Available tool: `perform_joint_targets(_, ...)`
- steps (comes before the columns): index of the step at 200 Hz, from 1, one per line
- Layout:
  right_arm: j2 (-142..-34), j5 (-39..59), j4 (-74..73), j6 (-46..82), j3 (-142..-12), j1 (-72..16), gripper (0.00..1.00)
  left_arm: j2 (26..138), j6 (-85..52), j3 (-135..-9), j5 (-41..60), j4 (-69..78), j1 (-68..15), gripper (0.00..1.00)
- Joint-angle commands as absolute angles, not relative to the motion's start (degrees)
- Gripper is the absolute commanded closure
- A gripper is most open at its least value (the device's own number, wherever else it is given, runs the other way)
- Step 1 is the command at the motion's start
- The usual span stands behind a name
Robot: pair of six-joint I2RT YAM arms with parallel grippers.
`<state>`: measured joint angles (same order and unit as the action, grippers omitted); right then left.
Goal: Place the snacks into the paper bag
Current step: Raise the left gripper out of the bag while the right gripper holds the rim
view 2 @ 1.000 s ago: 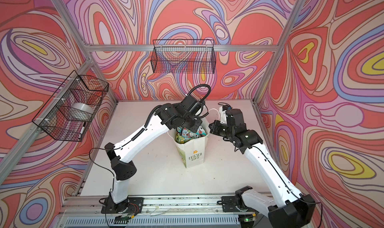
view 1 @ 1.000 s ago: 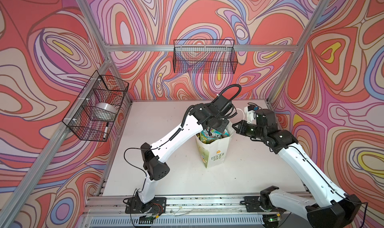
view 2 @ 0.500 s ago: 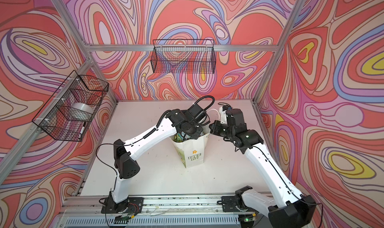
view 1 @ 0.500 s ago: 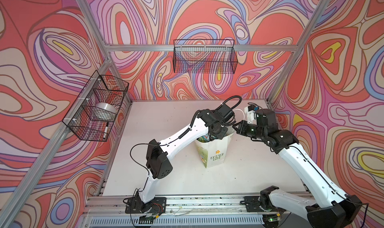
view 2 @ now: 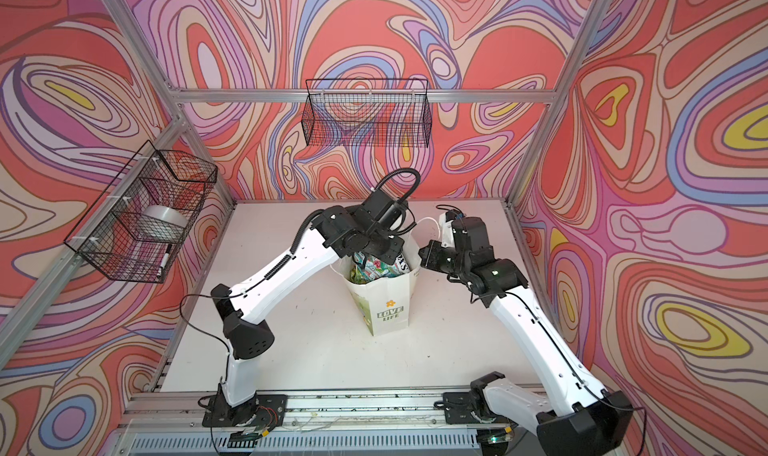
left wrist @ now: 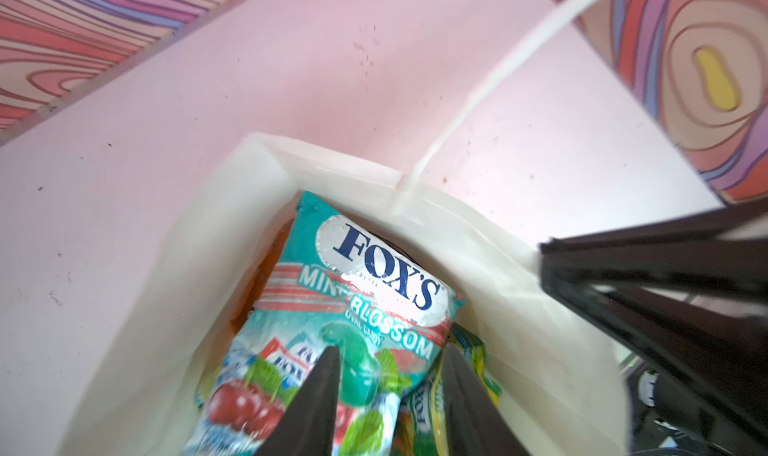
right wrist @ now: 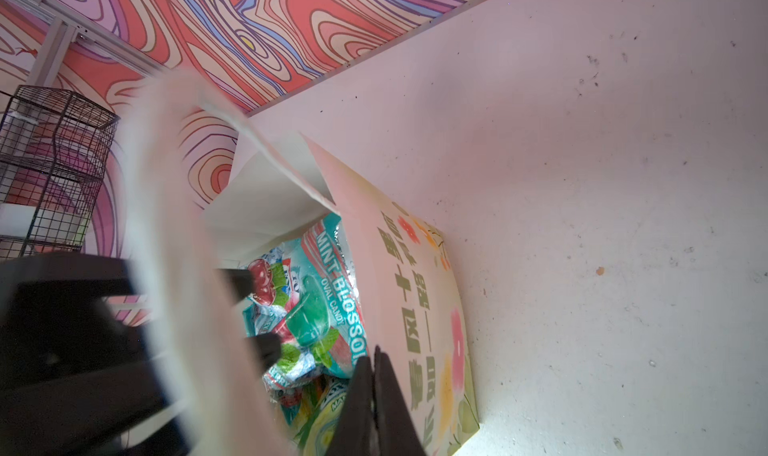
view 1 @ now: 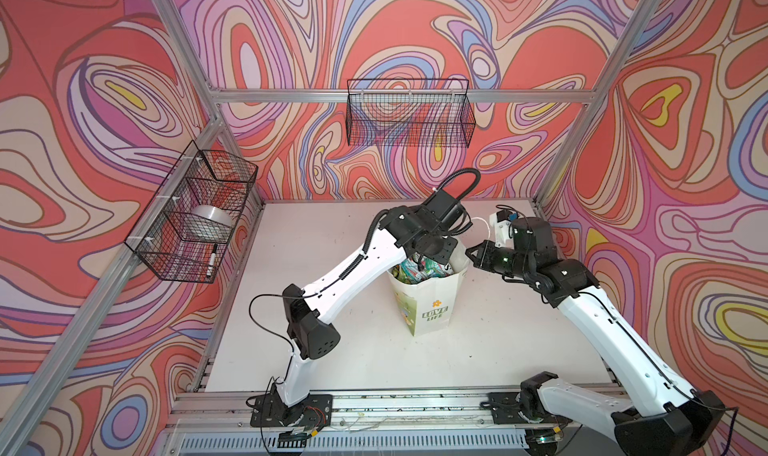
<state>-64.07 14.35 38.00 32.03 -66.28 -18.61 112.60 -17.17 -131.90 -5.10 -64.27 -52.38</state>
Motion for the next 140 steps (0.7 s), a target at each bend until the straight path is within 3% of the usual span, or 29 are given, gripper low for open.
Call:
perform_joint_targets(1,-62.83,13.72,34.61,31.82,-68.90,-18.59,0.91,104.27,-18.04,-132.98,-4.41,-63.54,-52.04,0.43)
perform_joint_targets(42,-63.49,12.85,35.26,30.77,-70.66,-18.61,0.55,88.54,-17.48,-120.15,-0.57,-53.98,-52.08,0.15)
perform_joint_targets(78,-64.57,8.54,37.16,29.45,-72.96,-18.62,0.31,77.87,-16.80,-111.15,-10.06,-53.28,-52.05,0.02)
perform_joint_targets(98,-65.65,6.29,37.98,28.33,-74.64,-18.55,0.26,75.44,-16.86,-108.20,-13.63,-56.15,-52.04,0.01)
perform_joint_targets(140,-67.78,5.54,37.78,27.00,-76.87,-18.57,0.29,76.21,-19.59,-102.96,-17.13,-61.12,-52.03,0.04)
